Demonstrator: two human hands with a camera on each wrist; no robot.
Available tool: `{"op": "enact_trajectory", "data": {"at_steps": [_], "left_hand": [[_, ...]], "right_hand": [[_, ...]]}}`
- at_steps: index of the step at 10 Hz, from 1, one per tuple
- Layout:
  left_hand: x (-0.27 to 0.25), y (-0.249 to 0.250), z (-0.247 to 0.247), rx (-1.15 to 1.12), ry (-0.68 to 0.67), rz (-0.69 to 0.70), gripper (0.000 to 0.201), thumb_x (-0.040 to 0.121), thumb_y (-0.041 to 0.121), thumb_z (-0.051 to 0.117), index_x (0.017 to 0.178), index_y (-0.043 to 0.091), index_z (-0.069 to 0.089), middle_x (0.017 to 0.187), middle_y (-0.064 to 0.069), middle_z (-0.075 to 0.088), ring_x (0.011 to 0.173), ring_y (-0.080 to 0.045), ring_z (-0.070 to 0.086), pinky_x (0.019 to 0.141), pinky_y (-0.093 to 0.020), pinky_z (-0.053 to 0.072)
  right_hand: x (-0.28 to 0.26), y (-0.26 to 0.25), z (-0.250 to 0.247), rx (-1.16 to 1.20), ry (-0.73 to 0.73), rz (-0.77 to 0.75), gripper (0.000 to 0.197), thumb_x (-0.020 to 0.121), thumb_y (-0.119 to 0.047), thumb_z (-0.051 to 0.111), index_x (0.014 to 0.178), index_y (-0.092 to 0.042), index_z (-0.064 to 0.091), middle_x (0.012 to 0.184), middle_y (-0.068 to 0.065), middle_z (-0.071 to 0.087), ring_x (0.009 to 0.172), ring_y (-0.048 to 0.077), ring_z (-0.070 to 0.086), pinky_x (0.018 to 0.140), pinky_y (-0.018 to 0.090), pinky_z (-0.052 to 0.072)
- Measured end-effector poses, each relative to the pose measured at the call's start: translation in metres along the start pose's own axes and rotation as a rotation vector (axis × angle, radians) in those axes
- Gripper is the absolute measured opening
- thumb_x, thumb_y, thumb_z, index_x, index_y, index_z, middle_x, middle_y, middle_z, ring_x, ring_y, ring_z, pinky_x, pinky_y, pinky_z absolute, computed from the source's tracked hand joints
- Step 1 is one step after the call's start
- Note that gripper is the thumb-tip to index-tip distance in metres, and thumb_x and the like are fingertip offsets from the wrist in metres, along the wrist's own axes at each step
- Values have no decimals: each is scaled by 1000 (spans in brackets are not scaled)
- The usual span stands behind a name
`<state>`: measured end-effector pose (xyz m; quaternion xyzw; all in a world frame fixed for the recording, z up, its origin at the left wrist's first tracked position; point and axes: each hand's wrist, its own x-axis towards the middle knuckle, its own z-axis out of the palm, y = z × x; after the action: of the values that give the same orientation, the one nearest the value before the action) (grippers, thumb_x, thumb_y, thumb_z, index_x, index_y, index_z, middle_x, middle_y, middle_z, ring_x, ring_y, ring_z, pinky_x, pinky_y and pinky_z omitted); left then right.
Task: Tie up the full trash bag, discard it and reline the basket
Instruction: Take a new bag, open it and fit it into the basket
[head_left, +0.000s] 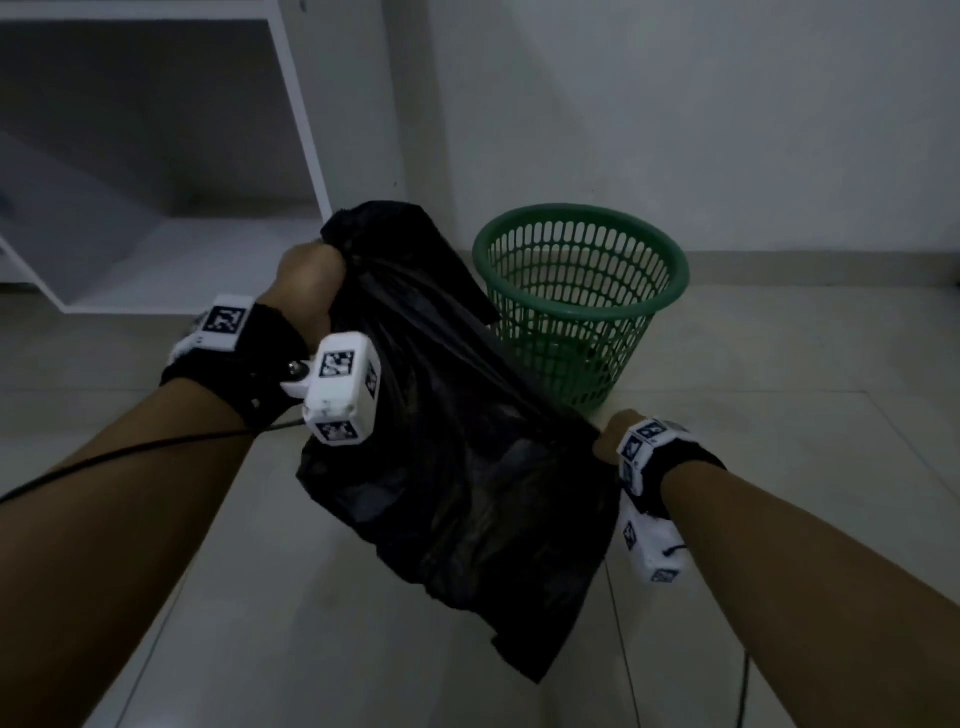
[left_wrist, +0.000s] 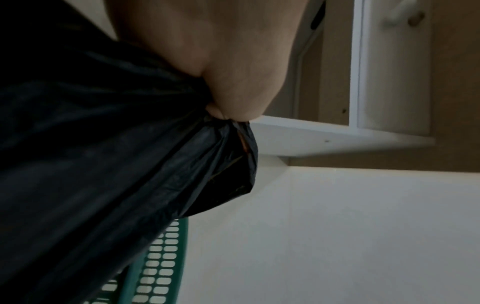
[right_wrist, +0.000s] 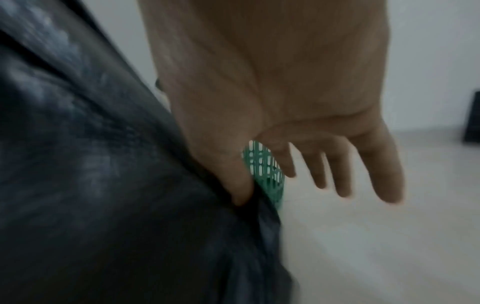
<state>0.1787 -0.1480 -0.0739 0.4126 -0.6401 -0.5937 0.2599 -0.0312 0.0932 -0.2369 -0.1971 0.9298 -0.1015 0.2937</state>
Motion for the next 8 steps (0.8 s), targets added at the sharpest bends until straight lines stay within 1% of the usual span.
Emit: {"op": "enact_trajectory", "data": {"at_steps": [1,2,3,4,5,6,7,8], "left_hand": [[-11,-3,22,-172,-149,-159,13,78,-1,42,76,6,53,69,-12,49,58,-26,53,53,-25,48],[-24,-1,42,-74,-398,-274,16,80,14,42,74,7,55,67,-14,56,56,-26,54,58,-28,45],[-33,1,60,-149,-593,-297,30,84,20,41,95,2,63,86,-16,65,71,-27,61,71,-31,52],[-30,9,63,-176,-536,-258,33,92,26,39,100,6,64,94,-14,67,77,-25,65,67,-27,56],[-20,12,50,-298,-257,-177,30,98,27,44,103,6,64,96,-13,70,77,-23,70,66,-28,55],[4,-2,31,-217,98,18,35,89,29,53,114,6,63,106,-14,69,87,-25,70,80,-36,58],[16,-24,25,200,84,117,77,62,72,69,118,20,64,111,-2,71,97,-20,68,94,-38,54],[-5,-38,40,537,-474,-73,59,67,65,77,113,29,68,109,3,73,101,-16,69,94,-34,53]], "right_hand": [[-22,-46,-19,489,-111,-121,69,92,-41,61,147,-6,37,144,12,47,118,32,54,93,42,50],[-55,-96,-37,1080,-404,-321,79,87,-71,46,142,-15,47,139,5,55,111,23,58,79,38,49],[-75,-131,-52,1345,-462,-477,79,78,-72,55,131,-13,61,127,14,66,114,30,63,94,50,52],[-62,-140,-56,1388,-169,-373,35,83,-15,68,115,0,67,111,23,70,101,37,69,93,50,54],[-33,-111,-53,1283,64,-121,43,81,-13,57,120,5,61,108,22,69,94,38,69,91,49,55],[-9,-67,-50,1087,142,-27,47,98,-25,40,137,-2,50,133,17,57,119,34,58,100,43,50],[-4,-52,-51,1309,-62,-53,51,90,-30,49,141,-22,50,120,6,60,98,31,58,95,44,48],[-45,-76,-59,1598,-329,-110,46,82,-44,66,121,-18,67,106,11,66,98,32,60,95,47,47]]}}
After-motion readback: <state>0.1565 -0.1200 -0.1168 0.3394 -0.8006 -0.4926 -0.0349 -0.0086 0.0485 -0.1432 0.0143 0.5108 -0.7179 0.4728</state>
